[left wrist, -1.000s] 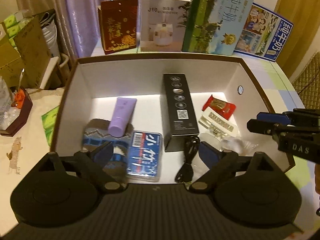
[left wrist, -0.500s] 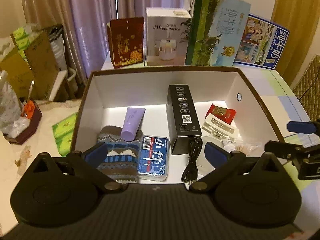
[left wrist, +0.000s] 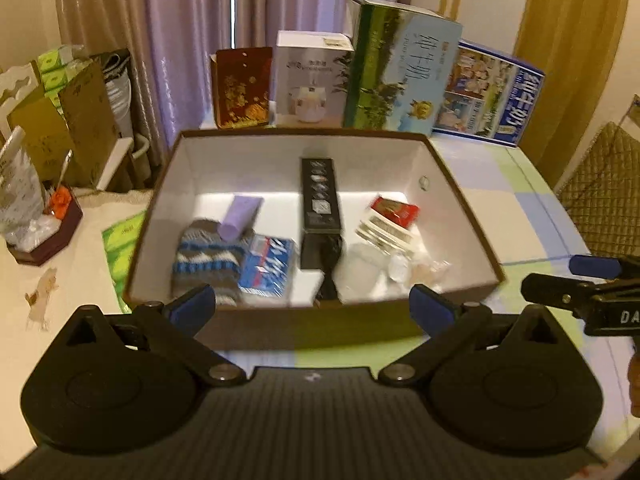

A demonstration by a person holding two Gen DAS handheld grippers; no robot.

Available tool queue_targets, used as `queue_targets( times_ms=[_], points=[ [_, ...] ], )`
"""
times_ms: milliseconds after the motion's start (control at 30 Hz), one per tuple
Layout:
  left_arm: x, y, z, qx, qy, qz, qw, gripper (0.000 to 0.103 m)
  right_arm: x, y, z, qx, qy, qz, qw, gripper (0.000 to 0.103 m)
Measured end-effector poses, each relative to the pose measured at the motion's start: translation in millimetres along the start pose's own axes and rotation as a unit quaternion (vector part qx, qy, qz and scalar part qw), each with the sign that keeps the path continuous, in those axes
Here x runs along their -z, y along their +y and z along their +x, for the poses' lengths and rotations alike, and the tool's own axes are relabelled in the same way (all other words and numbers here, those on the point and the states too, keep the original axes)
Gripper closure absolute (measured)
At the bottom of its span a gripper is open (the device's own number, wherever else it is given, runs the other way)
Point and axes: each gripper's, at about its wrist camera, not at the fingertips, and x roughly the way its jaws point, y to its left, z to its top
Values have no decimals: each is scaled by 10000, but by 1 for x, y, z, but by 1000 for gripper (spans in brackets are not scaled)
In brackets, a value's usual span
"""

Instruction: Organize objects

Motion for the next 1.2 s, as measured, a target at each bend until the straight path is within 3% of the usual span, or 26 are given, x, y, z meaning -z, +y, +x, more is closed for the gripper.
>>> queue_targets(
  times_ms=[767,1200],
  points=[
    [78,-130,-69,474,123,210,9986,2,75,-73,-134,189,-126,244,9994,2],
    [107,-176,-92,677,93,383,9969,2,114,-99,-181,445,-116,411,9981,2]
  ],
)
